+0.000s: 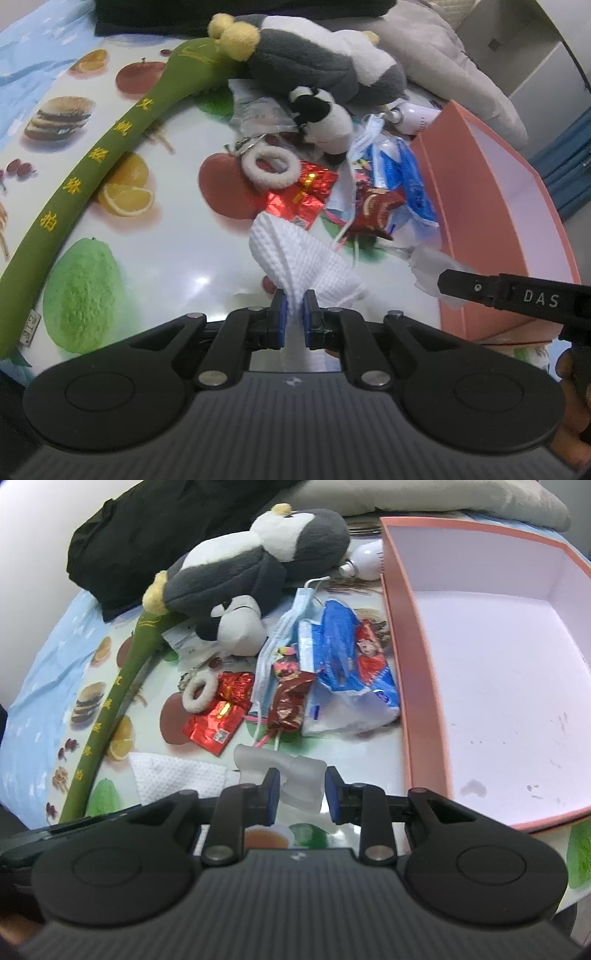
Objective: Organize soft objects
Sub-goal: 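Carry the tissue with the left gripper into the pink box and release, then withdraw the left tool from the box back over the candy pile, then grasp the red snack wrapper with the right gripper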
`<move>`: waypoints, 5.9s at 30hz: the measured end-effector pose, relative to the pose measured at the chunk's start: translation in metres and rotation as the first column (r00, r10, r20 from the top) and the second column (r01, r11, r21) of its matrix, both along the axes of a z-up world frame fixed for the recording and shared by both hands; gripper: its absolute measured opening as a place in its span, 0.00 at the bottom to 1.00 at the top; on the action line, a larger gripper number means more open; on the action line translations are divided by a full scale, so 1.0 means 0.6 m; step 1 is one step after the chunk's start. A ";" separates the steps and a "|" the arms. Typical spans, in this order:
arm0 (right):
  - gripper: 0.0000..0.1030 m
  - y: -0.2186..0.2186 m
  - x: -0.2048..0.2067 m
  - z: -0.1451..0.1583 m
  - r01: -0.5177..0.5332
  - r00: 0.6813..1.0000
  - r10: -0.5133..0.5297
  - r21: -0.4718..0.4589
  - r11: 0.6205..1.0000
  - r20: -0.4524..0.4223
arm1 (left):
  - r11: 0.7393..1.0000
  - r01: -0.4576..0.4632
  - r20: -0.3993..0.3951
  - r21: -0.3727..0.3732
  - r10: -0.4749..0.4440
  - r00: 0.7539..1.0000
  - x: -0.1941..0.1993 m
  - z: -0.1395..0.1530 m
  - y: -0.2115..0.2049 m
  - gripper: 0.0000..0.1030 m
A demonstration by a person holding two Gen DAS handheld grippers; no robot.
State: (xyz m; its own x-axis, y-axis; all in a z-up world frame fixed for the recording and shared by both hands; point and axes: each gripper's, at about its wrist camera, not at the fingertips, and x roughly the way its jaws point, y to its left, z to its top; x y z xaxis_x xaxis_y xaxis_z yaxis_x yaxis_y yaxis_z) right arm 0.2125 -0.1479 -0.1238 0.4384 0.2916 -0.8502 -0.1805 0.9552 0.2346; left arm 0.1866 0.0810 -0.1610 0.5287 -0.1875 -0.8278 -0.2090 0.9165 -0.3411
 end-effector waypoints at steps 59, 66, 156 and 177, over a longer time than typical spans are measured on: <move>0.49 -0.358 0.065 -0.007 0.304 0.952 -0.306 -0.068 0.950 -0.025 | 0.882 0.470 -0.012 0.044 -0.470 0.883 0.228 0.077 -0.392 0.24; 0.51 -0.338 0.048 0.022 0.293 0.956 -0.293 -0.056 0.955 0.012 | 0.880 0.472 0.000 0.055 -0.472 0.881 0.206 0.093 -0.382 0.25; 0.73 0.043 -0.068 0.022 -0.063 0.995 0.056 0.080 0.995 0.087 | 0.991 0.102 0.004 0.092 -0.103 0.995 0.034 0.031 0.037 0.46; 0.46 0.064 0.074 -0.072 -0.009 0.998 0.005 0.070 0.997 0.057 | 0.996 0.055 -0.027 0.077 -0.053 0.998 0.196 -0.040 0.037 0.46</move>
